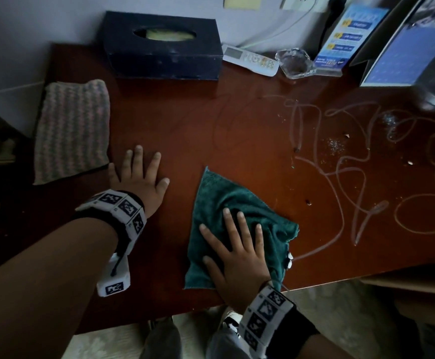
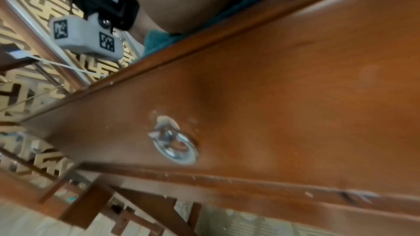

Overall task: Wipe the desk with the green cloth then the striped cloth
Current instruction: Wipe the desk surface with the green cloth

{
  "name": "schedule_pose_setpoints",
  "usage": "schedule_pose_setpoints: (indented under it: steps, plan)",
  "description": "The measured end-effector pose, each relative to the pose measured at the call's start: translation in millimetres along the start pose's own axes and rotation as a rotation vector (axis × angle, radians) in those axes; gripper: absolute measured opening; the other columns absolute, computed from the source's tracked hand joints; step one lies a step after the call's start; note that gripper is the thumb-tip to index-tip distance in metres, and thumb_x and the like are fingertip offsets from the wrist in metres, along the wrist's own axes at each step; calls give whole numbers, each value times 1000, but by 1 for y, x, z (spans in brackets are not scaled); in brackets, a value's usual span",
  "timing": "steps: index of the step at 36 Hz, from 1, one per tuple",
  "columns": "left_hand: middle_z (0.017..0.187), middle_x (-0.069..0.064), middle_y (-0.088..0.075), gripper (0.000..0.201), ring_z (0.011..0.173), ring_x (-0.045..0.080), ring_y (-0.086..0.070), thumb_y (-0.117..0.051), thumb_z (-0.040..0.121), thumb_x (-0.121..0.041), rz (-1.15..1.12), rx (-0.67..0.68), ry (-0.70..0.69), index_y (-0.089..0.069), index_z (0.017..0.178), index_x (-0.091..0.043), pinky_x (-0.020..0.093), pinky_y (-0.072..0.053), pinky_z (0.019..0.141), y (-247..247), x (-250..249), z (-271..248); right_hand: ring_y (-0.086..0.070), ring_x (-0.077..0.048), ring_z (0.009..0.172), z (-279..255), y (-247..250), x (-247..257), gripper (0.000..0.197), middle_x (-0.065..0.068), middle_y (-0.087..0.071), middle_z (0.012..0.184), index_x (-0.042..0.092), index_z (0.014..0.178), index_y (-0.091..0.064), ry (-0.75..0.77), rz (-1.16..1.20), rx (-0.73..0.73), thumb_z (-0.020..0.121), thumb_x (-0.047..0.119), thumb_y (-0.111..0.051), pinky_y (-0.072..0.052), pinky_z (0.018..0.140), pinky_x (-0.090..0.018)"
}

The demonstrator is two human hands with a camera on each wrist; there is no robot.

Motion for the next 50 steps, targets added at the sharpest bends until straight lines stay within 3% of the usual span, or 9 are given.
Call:
schedule_pose_setpoints:
  steps: [4,10,18,21,27,32,39,50]
  plan:
    - [158,4,9,55,144,26,12,-24,98,-47,-24,-82,5,-12,148,-26,55,3,115,17,-17,-3,-7,-26,146,-8,5,-12,55,-1,-11,159,47,146,-19,74,0,38,93,56,-31,-9,110,-55]
    - [154,1,28,58,143,26,21,-17,100,-48,-87,-2,-140,12,148,-34,56,5,114,15,-64,-2,-7,-24,146,-12,10,-37,56,2,-10,159,48,146,-18,187,-12,81,93,55,-34,-11,111,-54]
    - [151,0,36,55,140,29,29,-9,97,-56,-153,140,-97,19,143,-45,61,13,109,6,-91,5,-9,-22,146,-9,19,-82,62,5,-9,159,47,145,-17,286,-80,103,89,55,-41,-11,111,-51]
    - [149,-1,38,56,139,29,30,-8,96,-57,-137,158,-95,22,142,-46,61,13,109,4,-90,6,-11,-22,146,-7,23,-98,60,5,-12,158,46,144,-23,280,-87,114,88,55,-42,-14,111,-52]
    - [149,-1,38,55,139,29,31,-5,96,-57,-135,181,-85,23,141,-45,61,12,109,7,-91,5,-9,-22,146,-2,31,-123,61,4,-11,158,44,146,-17,228,-108,160,90,55,-37,-14,109,-52]
    - [149,1,39,56,139,30,31,-7,96,-57,-112,179,-75,25,141,-44,62,12,109,7,-92,3,10,-17,145,-1,38,-117,66,5,10,158,49,146,-1,170,19,106,89,60,-34,-1,117,-49]
    - [148,1,40,56,139,30,31,-8,97,-54,-104,190,-70,26,141,-44,62,11,109,7,-92,3,5,-22,146,12,31,-103,62,0,4,160,49,147,-8,50,-34,82,90,69,-20,-2,112,-55]
    - [147,1,42,57,138,30,31,-8,97,-54,-91,210,-54,29,139,-43,61,12,108,10,-94,1,4,-20,145,27,38,-124,61,3,1,160,51,146,-7,106,-100,162,89,71,-17,-3,108,-56]
Point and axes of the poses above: each hand's wrist, its own z-axis towards the middle knuckle, its own y-axis out of the back of the hand, x = y × z, the point moved 2 cm from there along z, towards the middle knuckle
